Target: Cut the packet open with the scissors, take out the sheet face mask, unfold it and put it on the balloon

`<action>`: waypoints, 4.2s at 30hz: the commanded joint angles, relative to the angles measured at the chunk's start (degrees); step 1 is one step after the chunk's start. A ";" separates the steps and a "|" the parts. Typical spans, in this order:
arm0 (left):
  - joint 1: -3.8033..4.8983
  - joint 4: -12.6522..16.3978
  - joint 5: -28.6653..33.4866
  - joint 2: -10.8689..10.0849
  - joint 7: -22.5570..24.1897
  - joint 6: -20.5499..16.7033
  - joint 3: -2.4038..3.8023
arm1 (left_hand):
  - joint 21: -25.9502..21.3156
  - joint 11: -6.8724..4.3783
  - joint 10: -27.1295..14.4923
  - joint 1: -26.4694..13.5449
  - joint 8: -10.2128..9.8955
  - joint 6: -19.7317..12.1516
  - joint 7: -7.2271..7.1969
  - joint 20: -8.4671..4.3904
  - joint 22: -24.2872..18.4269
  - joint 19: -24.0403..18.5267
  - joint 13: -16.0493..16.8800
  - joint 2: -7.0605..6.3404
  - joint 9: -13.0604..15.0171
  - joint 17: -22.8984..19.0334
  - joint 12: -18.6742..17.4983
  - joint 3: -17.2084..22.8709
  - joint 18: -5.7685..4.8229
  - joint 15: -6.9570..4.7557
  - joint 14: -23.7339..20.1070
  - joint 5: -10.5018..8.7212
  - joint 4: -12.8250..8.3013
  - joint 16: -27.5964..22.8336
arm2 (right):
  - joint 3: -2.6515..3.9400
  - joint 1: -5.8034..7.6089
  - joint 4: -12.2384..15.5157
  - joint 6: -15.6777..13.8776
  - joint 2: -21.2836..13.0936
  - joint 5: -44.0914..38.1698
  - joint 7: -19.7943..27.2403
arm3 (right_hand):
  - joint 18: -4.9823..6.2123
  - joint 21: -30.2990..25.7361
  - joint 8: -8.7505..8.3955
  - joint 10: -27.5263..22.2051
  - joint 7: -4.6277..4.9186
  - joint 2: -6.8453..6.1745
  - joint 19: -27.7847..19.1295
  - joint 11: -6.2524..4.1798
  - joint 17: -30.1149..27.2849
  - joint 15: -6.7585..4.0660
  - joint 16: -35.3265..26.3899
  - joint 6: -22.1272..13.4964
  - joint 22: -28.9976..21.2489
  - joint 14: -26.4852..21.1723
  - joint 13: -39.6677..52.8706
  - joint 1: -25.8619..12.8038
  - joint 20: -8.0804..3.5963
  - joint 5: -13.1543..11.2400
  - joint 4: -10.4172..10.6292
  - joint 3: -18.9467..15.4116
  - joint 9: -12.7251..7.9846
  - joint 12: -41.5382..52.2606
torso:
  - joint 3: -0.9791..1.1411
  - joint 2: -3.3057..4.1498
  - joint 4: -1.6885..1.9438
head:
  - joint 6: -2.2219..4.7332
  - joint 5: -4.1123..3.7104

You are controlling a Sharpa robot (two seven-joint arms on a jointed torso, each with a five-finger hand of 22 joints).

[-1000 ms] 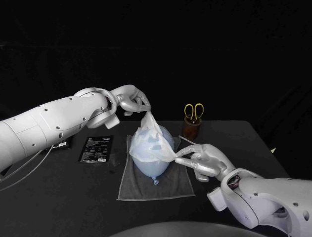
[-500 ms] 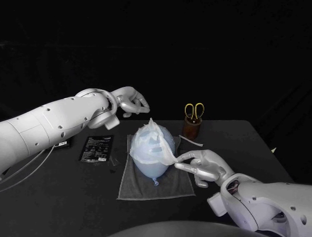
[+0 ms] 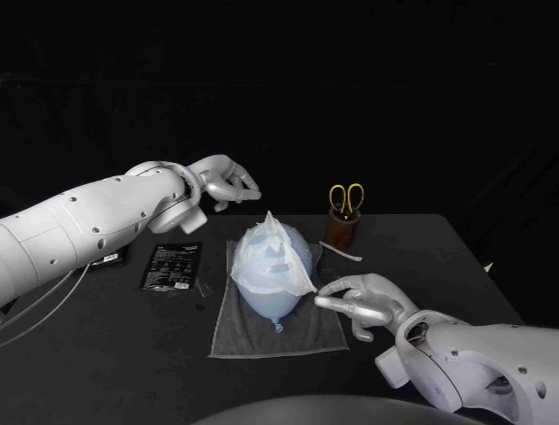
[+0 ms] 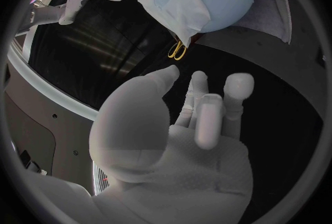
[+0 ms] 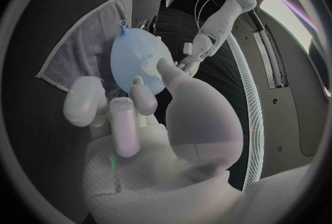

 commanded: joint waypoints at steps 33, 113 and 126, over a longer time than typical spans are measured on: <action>-8.17 24.21 10.25 -20.83 13.65 -20.18 -0.14 | -59.69 4.62 -11.43 15.22 -6.04 0.77 -1.92 9.12 -44.96 -28.65 -26.13 0.96 -1.15 -63.76 -39.61 -30.43 -1.67 10.09 -49.58 0.29 7.81 -60.99 | 0.47 13.39 -5.77 4.66 -0.89 -17.92 -7.45 | -2.57 17.06 0.18 15.48 -2.96 6.12 7.31 -2.88 15.05 -2.14 2.91 9.86 11.76 5.99 16.27 6.20 -2.37 0.07 -2.11 6.23 -3.49 17.25 | 0.27 0.19 0.67 | -0.58 -0.38; -12.28 25.85 -0.40 -13.60 -0.57 -13.71 -0.22 | -68.22 6.58 -27.75 12.69 -19.21 -21.80 3.89 9.68 -48.00 -54.06 -26.05 -6.16 -3.68 -71.86 -52.08 -42.54 -4.73 11.74 -75.52 0.48 8.26 -82.99 | 1.13 18.31 -27.74 16.94 22.98 -25.30 -18.61 | -2.01 14.57 -6.78 14.49 -0.53 3.09 6.19 -0.62 15.05 -0.15 2.91 7.32 11.10 5.99 15.55 0.54 -0.58 -0.07 3.17 0.25 -6.69 16.37 | 0.22 0.62 0.91 | -1.49 -0.40; -12.28 26.11 -0.45 -13.63 -0.51 -13.85 -0.22 | -68.21 6.73 -27.32 13.04 -18.88 -21.27 4.04 9.67 -47.99 -54.10 -25.98 -6.13 -3.52 -71.84 -51.76 -42.49 -4.72 11.48 -75.48 0.49 8.27 -83.00 | 1.05 17.95 -28.34 18.45 24.20 -25.15 -18.79 | -1.98 14.44 -6.75 14.50 -0.67 3.31 6.11 -0.72 15.05 -0.21 2.91 7.84 11.06 5.99 15.60 0.29 -0.61 -0.09 4.05 -0.36 -6.65 16.41 | 0.18 0.64 0.93 | -1.80 -0.41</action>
